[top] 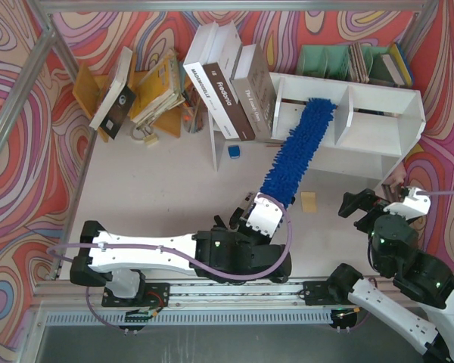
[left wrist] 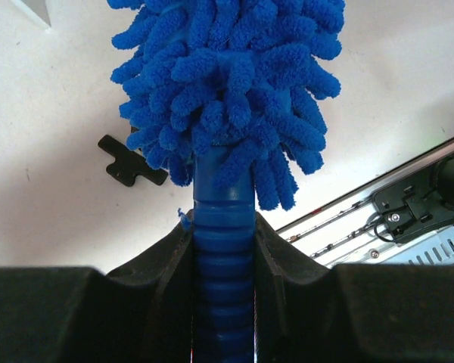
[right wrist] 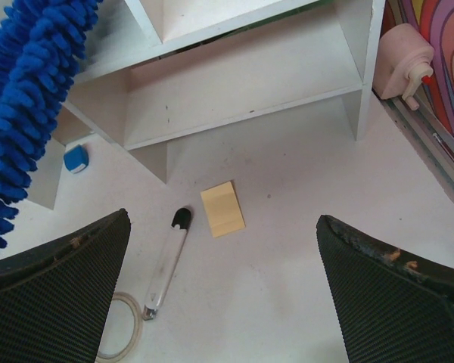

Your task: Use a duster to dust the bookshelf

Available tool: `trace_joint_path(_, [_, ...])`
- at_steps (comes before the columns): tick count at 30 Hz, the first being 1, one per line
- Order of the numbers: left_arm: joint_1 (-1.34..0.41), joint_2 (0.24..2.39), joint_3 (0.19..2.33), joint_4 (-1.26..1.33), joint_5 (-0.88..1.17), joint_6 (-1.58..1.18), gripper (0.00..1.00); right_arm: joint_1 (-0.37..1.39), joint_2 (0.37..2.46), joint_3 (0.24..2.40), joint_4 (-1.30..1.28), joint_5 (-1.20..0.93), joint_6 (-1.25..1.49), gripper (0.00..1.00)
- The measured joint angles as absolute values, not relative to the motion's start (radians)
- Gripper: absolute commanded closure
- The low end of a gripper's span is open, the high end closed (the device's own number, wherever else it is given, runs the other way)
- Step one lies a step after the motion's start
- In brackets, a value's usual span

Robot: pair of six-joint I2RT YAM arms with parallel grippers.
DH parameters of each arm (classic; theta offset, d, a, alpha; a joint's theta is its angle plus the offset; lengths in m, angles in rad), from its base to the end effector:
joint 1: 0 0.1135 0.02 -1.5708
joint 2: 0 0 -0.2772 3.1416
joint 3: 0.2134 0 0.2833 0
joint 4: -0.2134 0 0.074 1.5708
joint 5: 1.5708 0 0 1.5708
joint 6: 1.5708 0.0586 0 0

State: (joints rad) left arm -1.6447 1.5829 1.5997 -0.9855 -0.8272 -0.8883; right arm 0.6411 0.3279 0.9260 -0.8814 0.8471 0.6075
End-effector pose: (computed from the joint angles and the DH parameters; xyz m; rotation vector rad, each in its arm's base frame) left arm 0.0162 -0.3658 0.3616 0.5252 2.1206 -0.3565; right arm 0.0751 0.0012 0.3767 0.5355 1.6750 0.1213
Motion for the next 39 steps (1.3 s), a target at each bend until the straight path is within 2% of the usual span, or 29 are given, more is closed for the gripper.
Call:
trace_joint_path(7, [-1.63,1.551,1.574,-0.939,-0.801,-0.834,1.0,0.641,0.345,0.928,-0.902,0.856,0.626,0.01])
trace_joint_path(14, [-1.628,1.53,1.415,-0.942,-0.764,-0.903,1.0,0.641,0.382,0.928,-0.903,0.855,0.625,0.01])
trace_joint_path(18, [-1.628,1.443,1.343,-0.974,-0.778,-0.966,1.0,0.641,0.389,0.928,-0.903,0.854,0.625,0.01])
trace_joint_path(24, [-1.631,1.347,1.372,-0.974,-0.801,-0.956,1.0,0.641,0.379,0.928,-0.903,0.855,0.625,0.02])
trace_joint_path(39, [-1.575,1.623,1.592,-0.912,-0.747,-0.828,1.0,0.641,0.374,0.929,-0.903,0.855,0.625,0.02])
